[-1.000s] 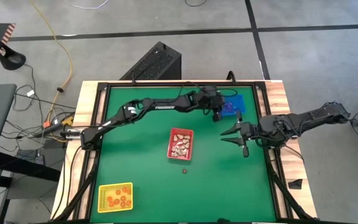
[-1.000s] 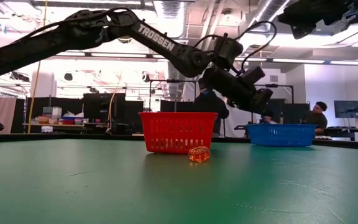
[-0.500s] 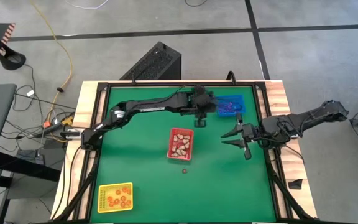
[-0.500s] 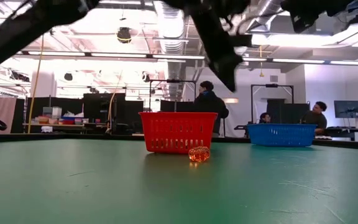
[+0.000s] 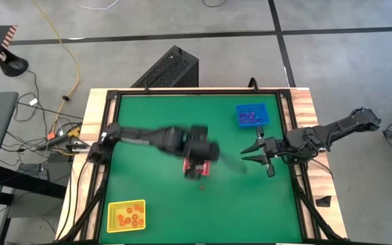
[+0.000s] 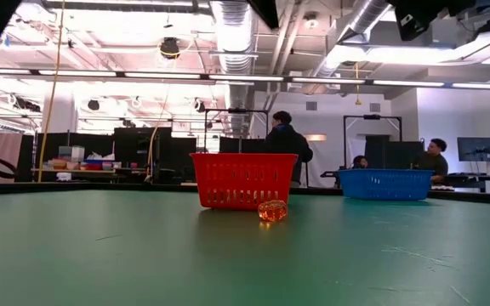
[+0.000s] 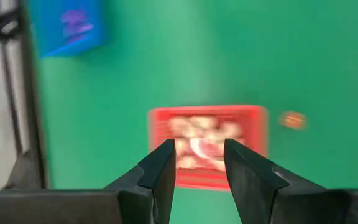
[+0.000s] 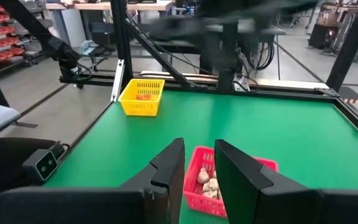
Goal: Sort Halloween decoration
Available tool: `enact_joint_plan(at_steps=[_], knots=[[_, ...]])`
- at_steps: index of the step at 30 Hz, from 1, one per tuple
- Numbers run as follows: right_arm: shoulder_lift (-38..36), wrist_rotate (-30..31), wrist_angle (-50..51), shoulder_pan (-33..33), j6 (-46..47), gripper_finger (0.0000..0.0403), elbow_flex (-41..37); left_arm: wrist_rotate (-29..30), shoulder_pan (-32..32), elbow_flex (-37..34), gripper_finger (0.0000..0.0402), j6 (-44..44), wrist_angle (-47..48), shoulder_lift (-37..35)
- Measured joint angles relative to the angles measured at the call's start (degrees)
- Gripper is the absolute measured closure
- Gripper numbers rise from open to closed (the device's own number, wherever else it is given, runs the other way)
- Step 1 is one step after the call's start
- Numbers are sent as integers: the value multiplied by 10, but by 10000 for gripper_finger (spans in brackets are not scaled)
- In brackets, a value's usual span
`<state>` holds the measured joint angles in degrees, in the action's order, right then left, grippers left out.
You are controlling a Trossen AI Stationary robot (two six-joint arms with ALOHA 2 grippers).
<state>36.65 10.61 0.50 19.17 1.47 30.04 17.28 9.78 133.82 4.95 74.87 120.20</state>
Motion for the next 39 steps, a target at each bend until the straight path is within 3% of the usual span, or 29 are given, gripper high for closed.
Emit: enact_joint_plan(at_steps=[6,13,17,23,28,33,39], knots=[[20,0,-30,0,6,284,0,-8,114,-15,276,4,-14,8],[46,0,-70,0,6,284,0,-30,186,-174,277,14,-204,8],[58,0,-99,0,15,284,0,-63,184,-287,277,3,-314,10],[59,0,-122,-1,13,284,0,-44,154,-391,277,16,-431,9],[59,0,-132,-1,-10,284,0,-56,118,-431,277,27,-464,9],[59,0,-129,-2,-20,284,0,-107,91,-452,277,29,-474,9],[59,0,-116,-2,-21,284,0,-113,75,-462,277,50,-490,9]])
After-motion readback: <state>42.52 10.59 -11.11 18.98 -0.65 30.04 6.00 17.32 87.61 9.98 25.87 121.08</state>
